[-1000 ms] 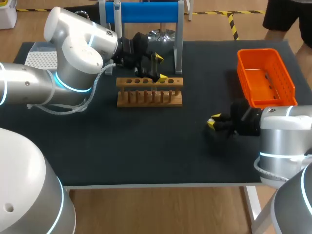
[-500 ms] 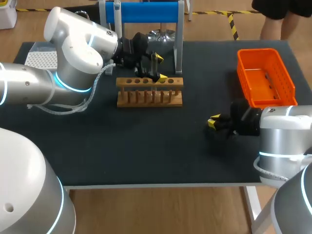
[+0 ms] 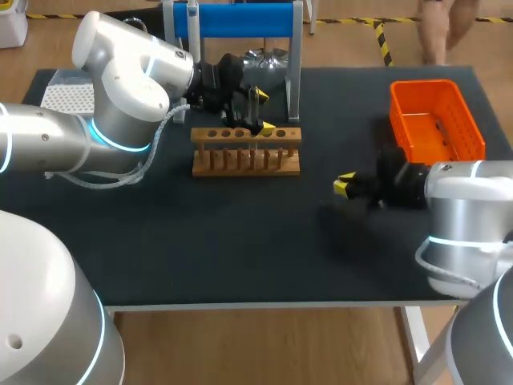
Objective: Invert the test tube, pick up the pipette, mount the tip to pipette, aspirate from beaker and dispense into the tube, eject the tip, return the pipette, and cap with the stopper.
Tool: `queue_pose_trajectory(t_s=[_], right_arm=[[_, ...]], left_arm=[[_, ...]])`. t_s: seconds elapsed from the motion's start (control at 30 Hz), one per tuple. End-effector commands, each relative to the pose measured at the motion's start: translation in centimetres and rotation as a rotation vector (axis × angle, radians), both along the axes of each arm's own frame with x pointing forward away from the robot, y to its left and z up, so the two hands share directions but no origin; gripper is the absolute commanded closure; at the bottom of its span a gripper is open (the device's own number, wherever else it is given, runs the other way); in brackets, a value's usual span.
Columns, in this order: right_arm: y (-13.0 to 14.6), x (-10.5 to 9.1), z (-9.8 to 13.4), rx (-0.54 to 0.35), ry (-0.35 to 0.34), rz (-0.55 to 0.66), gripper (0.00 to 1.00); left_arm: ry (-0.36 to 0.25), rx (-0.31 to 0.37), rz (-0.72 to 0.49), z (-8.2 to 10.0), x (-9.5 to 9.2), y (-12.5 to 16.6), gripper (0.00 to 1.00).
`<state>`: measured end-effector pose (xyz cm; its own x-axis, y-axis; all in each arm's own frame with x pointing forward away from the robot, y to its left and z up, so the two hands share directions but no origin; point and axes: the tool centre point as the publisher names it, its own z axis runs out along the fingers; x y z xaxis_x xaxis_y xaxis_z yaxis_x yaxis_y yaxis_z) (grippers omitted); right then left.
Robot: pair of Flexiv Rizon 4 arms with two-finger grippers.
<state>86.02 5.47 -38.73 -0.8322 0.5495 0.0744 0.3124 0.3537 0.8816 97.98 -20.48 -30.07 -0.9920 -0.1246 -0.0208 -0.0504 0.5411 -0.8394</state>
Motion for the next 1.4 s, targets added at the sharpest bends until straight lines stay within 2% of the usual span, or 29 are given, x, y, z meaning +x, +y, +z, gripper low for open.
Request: queue_pose_trajectory(t_s=[0.03, 0.37, 0.67, 0.9, 1.1, 1.4], right_arm=[[-0.8, 1.0, 3.1, 0.009, 0.033, 0.072, 1.00], [0.9, 3.6, 10.0, 0.023, 0.056, 0.211, 1.00], [3.2, 4.9, 14.5, 0.032, 0.030, 0.295, 1.00], [5.3, 6.0, 16.7, 0.002, 0.046, 0.353, 1.00], [7.3, 7.2, 18.3, -0.033, 0.029, 0.402, 1.00], [9.6, 8.7, 19.5, -0.077, 0.039, 0.457, 1.00]], left_arm=[[0.003, -0.001, -0.004, 0.0, 0.1, 0.0, 0.00], [0.003, -0.001, -0.004, 0.0, 0.1, 0.0, 0.00], [0.003, -0.001, -0.004, 0.0, 0.1, 0.0, 0.00], [0.003, -0.001, -0.004, 0.0, 0.1, 0.0, 0.00], [0.003, -0.001, -0.004, 0.0, 0.1, 0.0, 0.00], [0.003, -0.001, -0.004, 0.0, 0.1, 0.0, 0.00]])
